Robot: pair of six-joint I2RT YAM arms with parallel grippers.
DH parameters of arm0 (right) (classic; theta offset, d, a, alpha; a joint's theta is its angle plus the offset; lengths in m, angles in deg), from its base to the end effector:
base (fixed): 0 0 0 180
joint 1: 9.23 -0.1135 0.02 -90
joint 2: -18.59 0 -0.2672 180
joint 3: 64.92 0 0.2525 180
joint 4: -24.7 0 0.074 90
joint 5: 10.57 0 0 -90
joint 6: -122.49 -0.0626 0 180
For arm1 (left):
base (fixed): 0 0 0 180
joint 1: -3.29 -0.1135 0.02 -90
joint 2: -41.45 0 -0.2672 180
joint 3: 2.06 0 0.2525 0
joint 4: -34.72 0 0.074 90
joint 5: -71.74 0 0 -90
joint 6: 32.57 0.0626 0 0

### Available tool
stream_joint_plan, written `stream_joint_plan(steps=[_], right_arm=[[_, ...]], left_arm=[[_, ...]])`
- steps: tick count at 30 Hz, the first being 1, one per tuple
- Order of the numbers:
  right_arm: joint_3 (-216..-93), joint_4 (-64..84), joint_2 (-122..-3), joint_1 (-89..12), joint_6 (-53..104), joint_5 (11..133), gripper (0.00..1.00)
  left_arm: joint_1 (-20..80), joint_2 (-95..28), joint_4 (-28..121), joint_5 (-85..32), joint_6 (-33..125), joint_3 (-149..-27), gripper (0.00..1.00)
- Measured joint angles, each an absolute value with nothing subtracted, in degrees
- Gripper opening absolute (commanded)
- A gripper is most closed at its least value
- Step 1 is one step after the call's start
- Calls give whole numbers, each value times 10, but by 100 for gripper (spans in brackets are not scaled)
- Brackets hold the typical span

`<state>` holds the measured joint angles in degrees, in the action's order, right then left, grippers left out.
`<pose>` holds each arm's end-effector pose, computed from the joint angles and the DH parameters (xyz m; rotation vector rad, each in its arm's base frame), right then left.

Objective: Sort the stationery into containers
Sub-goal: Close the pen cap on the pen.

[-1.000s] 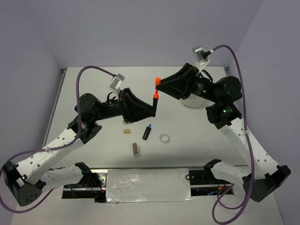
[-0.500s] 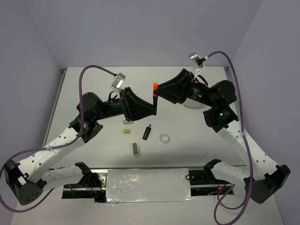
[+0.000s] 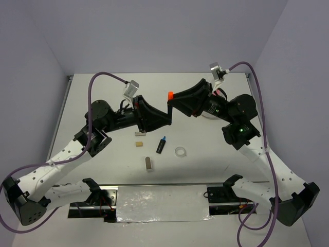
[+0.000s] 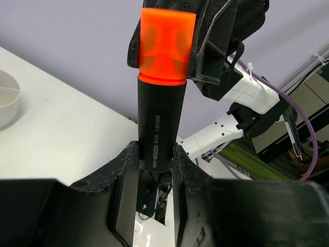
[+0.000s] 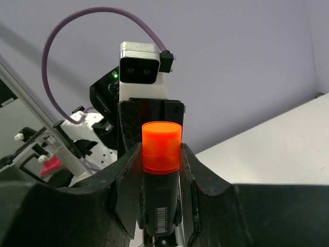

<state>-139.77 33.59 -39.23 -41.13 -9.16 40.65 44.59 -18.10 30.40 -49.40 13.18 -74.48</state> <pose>0.1742 0.1546 0.4673 -0.5667 1.2447 1.4764 0.1684 -0.1911 0.4378 0.4952 1.4199 -1.5832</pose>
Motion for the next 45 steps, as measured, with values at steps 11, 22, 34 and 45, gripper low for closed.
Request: stream_joint_plan(steps=[11, 22, 34, 45], right_arm=[[-1371, 412, -396, -411, -75, 372, 39], [-1374, 428, -415, -417, -91, 280, 50], [-1418, 307, -412, -421, -30, 314, 92], [-1537, 66, -397, -534, 104, 621, 90]], left_arm=[[420, -191, 340, -563, 171, -771, 0], [409, -218, 301, -620, 185, -802, 0], [405, -181, 365, -532, 260, -811, 0], [405, -153, 447, -412, 348, -842, 0]])
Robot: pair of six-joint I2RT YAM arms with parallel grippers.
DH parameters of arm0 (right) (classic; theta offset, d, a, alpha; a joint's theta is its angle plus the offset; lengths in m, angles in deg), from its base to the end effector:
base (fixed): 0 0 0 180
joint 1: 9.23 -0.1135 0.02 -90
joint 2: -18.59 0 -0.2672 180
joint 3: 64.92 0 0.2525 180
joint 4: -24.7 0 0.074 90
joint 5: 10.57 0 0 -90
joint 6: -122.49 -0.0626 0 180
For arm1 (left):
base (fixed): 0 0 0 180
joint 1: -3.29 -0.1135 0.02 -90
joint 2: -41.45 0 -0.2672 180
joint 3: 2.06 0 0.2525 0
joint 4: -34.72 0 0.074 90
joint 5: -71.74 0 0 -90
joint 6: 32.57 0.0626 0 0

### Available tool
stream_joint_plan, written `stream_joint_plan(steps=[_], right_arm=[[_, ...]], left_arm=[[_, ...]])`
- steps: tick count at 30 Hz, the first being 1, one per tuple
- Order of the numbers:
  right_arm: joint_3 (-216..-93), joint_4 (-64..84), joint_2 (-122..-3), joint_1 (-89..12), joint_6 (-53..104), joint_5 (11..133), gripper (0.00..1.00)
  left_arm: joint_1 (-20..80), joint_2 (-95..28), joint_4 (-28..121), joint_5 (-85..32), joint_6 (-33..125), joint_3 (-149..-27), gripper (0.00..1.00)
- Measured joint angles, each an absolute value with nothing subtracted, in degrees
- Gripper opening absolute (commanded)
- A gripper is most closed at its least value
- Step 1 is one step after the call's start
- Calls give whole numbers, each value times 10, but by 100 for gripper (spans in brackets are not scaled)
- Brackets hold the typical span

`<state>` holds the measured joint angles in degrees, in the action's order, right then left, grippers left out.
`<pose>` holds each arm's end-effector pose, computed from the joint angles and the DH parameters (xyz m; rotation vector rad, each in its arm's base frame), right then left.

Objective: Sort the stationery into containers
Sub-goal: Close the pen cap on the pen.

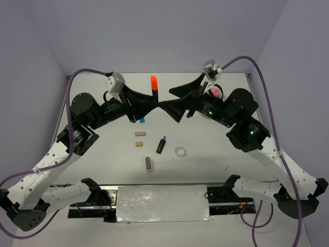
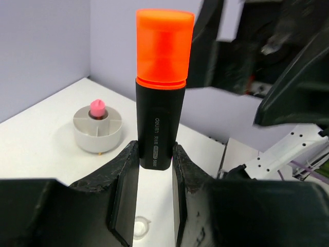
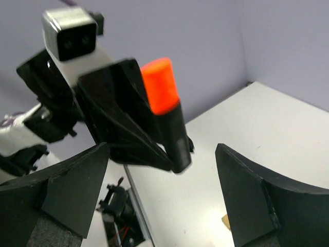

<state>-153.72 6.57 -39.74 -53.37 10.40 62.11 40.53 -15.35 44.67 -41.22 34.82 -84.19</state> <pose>0.1507 0.1722 0.4975 -0.5432 1.3621 1.1618 0.1674 -0.1579 0.4800 0.5359 1.3109 -1.1367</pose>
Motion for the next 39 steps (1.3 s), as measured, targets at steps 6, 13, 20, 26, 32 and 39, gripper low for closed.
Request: stream_joint_plan(steps=[6, 13, 20, 26, 32, 39], right_arm=[[-1627, 1, -443, -608, 157, 783, 79], [-1647, -37, -498, -650, 195, 879, 74], [-1647, -25, -511, -666, 218, 921, 53], [-1647, -10, -513, -671, 231, 927, 13], [-1625, 29, -510, -671, 232, 926, 0], [-1619, 46, -506, -664, 230, 895, 0]], left_arm=[[405, -161, 480, -393, 375, -853, 0], [405, -165, 490, -391, 379, -855, 0], [405, -169, 492, -391, 376, -855, 0], [405, -172, 487, -387, 375, -856, 1], [404, -172, 484, -376, 375, -856, 16], [403, -177, 494, -386, 371, -869, 99]])
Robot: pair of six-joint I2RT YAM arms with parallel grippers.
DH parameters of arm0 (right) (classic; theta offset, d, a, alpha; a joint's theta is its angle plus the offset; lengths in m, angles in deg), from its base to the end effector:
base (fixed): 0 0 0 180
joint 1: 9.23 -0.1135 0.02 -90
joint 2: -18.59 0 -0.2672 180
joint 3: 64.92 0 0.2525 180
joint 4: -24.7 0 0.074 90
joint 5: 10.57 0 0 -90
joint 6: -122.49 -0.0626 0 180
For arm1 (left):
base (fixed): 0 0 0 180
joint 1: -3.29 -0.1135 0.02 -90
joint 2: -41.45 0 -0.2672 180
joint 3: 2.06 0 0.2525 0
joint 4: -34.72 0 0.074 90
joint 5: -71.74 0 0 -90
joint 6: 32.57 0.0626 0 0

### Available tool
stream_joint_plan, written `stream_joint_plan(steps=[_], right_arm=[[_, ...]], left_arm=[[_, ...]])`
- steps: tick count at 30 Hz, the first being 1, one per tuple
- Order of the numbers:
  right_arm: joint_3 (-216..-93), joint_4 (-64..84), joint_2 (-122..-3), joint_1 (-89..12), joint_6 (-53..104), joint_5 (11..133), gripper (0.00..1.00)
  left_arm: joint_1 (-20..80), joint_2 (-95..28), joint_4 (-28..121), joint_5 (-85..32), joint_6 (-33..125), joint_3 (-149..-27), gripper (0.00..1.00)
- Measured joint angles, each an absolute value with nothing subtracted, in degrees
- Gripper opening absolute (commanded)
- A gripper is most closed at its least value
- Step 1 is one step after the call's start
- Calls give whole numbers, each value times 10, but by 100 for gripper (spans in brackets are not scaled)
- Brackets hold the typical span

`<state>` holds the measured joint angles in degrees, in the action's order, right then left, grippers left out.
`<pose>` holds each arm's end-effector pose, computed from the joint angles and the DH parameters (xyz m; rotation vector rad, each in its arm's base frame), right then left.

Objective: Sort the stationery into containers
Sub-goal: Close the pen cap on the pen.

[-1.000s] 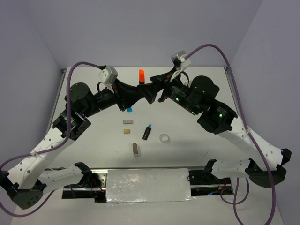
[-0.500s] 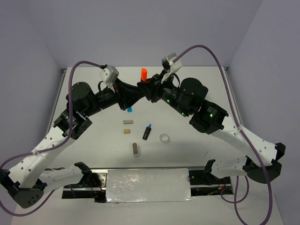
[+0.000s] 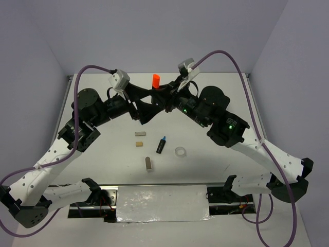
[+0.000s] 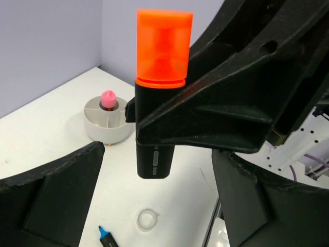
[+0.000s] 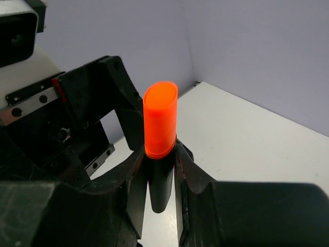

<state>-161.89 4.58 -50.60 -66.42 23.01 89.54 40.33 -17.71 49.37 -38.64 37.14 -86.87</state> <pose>0.1625 0.2318 0.4990 -0.4631 1.4187 0.8233 0.1791 -0.1625 0.4775 0.5218 1.3827 -1.0680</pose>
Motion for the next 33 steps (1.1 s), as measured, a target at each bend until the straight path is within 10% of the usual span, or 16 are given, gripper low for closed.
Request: stream_joint_plan(steps=[16, 33], right_arm=[[-1629, 206, -534, -433, 27, 216, 0], [-1593, 281, -509, -437, -28, 151, 0]], left_arm=[[402, -181, 481, -581, 305, -895, 92], [402, -233, 293, -677, 164, -865, 37]])
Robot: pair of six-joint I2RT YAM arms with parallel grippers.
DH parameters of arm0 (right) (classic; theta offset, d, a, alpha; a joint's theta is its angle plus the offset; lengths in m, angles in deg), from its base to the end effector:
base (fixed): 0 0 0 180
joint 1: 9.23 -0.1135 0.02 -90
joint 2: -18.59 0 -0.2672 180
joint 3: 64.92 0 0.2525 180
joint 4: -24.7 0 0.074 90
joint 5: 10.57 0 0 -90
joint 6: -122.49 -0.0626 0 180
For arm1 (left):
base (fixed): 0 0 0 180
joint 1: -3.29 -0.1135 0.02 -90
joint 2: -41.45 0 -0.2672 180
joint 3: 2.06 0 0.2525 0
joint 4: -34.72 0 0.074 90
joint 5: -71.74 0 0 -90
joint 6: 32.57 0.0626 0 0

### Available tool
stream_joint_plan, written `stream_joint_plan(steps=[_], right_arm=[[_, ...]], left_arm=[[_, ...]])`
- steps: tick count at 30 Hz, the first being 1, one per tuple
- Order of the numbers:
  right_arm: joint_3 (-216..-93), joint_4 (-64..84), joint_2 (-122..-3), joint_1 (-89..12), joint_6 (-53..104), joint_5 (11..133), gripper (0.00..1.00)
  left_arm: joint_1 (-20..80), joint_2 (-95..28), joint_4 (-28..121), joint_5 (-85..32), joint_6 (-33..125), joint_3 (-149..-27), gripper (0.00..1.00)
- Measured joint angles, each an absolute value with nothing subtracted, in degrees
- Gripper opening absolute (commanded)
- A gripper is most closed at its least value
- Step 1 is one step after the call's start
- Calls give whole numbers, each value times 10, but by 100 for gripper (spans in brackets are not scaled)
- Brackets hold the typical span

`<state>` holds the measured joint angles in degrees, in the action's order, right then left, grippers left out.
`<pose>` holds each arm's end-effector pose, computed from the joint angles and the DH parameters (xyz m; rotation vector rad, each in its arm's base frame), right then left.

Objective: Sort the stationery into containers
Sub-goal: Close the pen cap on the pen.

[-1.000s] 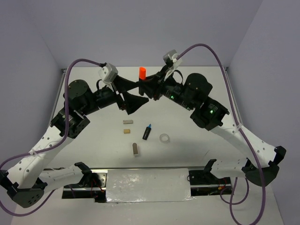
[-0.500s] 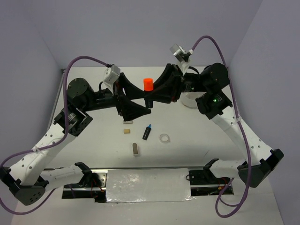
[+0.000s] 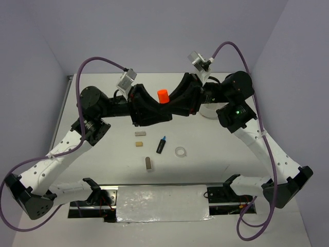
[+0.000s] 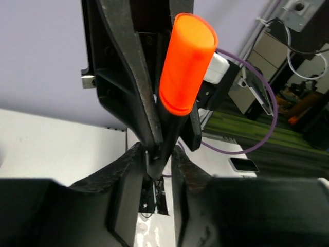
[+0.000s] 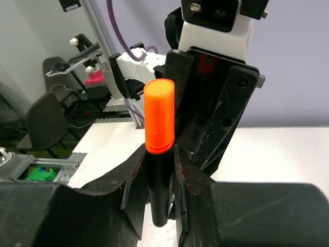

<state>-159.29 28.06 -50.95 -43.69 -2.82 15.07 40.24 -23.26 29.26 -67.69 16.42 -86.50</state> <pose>0.1700 0.1851 0.5176 -1.1273 1.0885 1.5895 0.1691 -0.1867 0.4892 0.8277 1.2309 -1.6197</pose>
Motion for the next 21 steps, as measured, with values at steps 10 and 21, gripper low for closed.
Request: stream_joint_plan(steps=[10, 21], right_arm=[[-1594, 206, -487, -438, 21, 212, 0], [-1575, 177, -464, -446, 68, 250, 0]], left_arm=[[400, -257, 210, -707, 115, -856, 40], [400, -258, 215, -695, 106, -855, 59]])
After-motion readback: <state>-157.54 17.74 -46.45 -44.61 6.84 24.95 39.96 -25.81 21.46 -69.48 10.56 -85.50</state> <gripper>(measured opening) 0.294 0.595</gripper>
